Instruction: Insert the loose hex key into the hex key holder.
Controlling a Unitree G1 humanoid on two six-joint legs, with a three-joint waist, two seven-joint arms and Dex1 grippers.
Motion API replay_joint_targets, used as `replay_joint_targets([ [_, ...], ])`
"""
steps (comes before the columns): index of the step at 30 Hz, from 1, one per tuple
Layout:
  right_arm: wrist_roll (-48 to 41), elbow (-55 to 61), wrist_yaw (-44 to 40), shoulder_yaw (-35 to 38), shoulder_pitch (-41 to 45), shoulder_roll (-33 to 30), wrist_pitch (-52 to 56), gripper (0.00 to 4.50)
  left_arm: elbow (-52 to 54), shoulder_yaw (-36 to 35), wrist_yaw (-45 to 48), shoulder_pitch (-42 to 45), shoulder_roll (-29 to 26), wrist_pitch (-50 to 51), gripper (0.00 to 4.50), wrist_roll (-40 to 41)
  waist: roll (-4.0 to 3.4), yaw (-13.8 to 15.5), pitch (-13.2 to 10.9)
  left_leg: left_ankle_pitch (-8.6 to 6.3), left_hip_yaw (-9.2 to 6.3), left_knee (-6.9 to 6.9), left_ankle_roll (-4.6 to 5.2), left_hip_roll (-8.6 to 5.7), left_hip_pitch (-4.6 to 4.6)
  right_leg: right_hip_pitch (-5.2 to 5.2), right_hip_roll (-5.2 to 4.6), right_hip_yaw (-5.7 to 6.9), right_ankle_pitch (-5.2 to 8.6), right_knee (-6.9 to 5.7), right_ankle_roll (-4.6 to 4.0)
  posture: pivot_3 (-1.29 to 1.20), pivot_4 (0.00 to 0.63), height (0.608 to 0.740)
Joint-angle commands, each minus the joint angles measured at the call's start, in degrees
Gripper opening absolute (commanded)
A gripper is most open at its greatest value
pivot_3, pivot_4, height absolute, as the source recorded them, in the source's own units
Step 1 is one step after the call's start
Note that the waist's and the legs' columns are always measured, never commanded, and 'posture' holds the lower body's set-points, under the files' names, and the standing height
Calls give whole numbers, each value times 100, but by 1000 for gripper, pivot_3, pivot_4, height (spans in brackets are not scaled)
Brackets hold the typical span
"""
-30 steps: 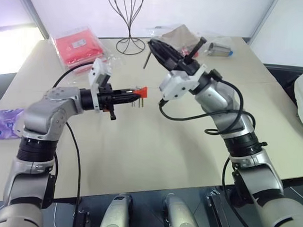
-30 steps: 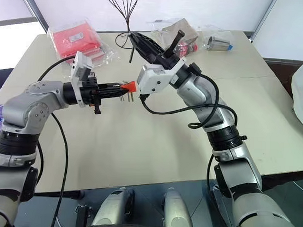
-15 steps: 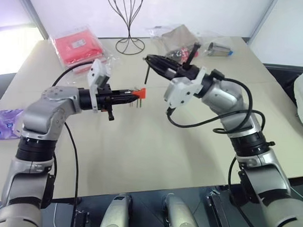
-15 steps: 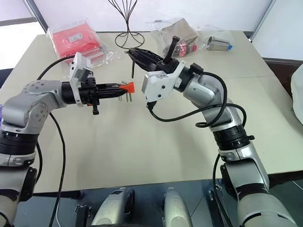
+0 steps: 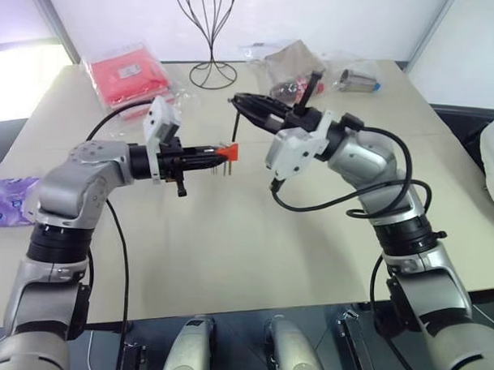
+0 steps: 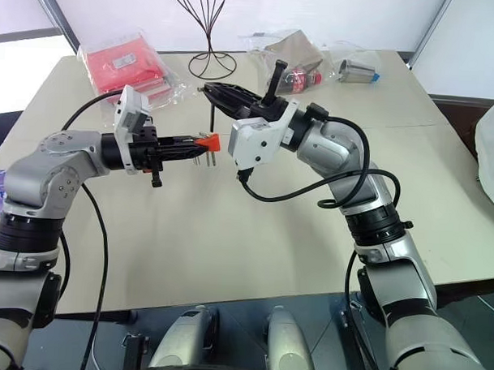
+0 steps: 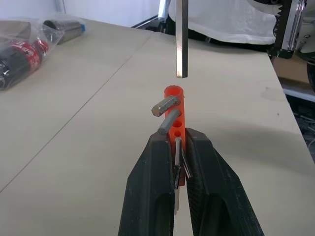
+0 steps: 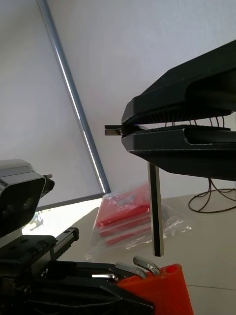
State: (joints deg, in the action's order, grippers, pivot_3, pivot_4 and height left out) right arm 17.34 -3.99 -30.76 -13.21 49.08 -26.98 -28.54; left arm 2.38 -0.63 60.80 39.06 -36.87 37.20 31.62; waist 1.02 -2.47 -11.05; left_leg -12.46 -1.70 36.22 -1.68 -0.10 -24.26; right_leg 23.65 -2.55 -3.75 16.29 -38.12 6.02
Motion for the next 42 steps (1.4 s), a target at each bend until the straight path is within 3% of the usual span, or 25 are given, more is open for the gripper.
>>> replay_joint_targets([
  [1, -23, 177, 20, 13, 99, 34, -43, 14, 225, -64, -26, 116, -3, -14, 0, 71, 0, 0, 0, 0, 0, 0, 0, 0, 0, 0, 0, 0, 0, 0, 0, 0, 150, 740],
  [42, 220, -168, 64, 25, 102, -134, -365, 14, 246, -104, -24, 229, -28, 57, 0, 115, 0, -1, 0, 0, 0, 1, 0, 0, 0, 0, 0, 0, 0, -2, 0, 0, 150, 740],
])
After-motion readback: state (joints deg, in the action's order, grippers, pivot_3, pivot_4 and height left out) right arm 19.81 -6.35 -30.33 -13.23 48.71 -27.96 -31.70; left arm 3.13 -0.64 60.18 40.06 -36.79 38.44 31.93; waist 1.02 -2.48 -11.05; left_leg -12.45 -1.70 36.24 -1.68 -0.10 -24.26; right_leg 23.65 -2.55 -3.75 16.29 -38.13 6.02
